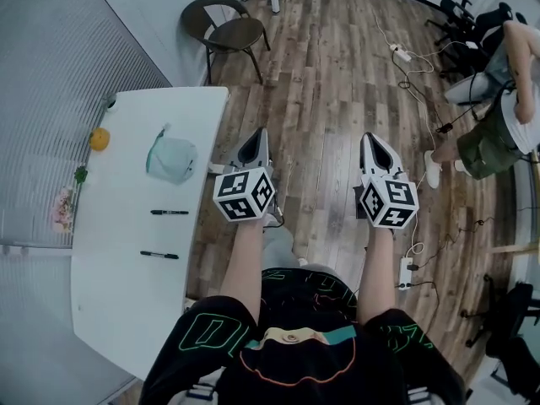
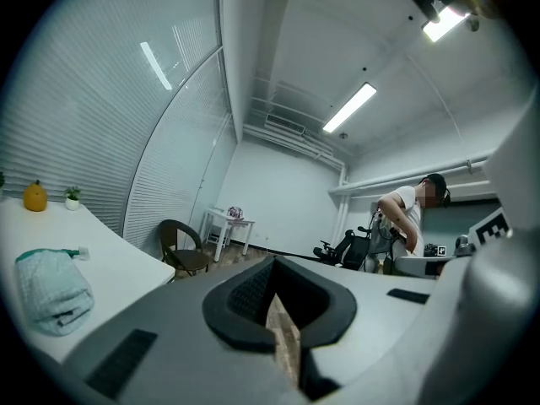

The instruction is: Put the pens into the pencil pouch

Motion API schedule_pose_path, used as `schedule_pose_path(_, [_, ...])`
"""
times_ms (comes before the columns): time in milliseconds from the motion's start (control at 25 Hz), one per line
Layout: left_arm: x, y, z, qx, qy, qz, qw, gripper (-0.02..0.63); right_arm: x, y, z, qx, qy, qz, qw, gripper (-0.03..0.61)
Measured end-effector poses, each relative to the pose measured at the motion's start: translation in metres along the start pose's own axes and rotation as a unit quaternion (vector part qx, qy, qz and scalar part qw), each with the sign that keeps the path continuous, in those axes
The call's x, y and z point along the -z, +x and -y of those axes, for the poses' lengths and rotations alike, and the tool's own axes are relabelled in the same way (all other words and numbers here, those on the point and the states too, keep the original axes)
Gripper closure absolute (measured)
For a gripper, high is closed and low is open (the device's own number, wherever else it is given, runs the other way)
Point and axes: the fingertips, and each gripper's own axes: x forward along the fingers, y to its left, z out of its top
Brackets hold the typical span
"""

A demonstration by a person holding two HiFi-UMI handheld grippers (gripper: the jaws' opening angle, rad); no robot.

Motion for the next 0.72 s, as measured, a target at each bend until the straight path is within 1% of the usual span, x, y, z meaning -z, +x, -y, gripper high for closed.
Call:
schedule_pose_path(120, [0.003,0.005,-0.02,-0.022,-0.001,-0.007,0.9997,0.617,0.004,0.024,-0.008,-0.016,0.002,-0.008,1.0,0.578])
schedule_pose_path(280, [0.006,0.003,-0.063,-0.072,-0.011,-0.014,0.9973,0.617,0.018,0.063,-0.032,-0.056,0.002,-0.029,0.998,0.578])
schedule_pose_path(400, [0.003,-0.002,-0.097,-0.109,-0.017,-0.011,0.9938,0.617,0.025,0.093,-0.056,-0.089,-0.001,-0.04,0.995,0.578])
schedule_pose_path(480, [0.0,-0.012,-0.123,-0.142,-0.023,-0.005,0.9896,0.617,0.03,0.115,-0.077,-0.12,-0.006,-0.048,0.992,0.578])
schedule_pose_path(600, [-0.01,-0.032,-0.168,-0.194,-0.037,0.008,0.9803,0.617,0.032,0.151,-0.122,-0.172,-0.02,-0.059,0.983,0.578])
schedule_pose_path(720, [-0.02,-0.049,-0.209,-0.233,-0.048,0.016,0.9712,0.617,0.028,0.18,-0.169,-0.214,-0.031,-0.064,0.974,0.578])
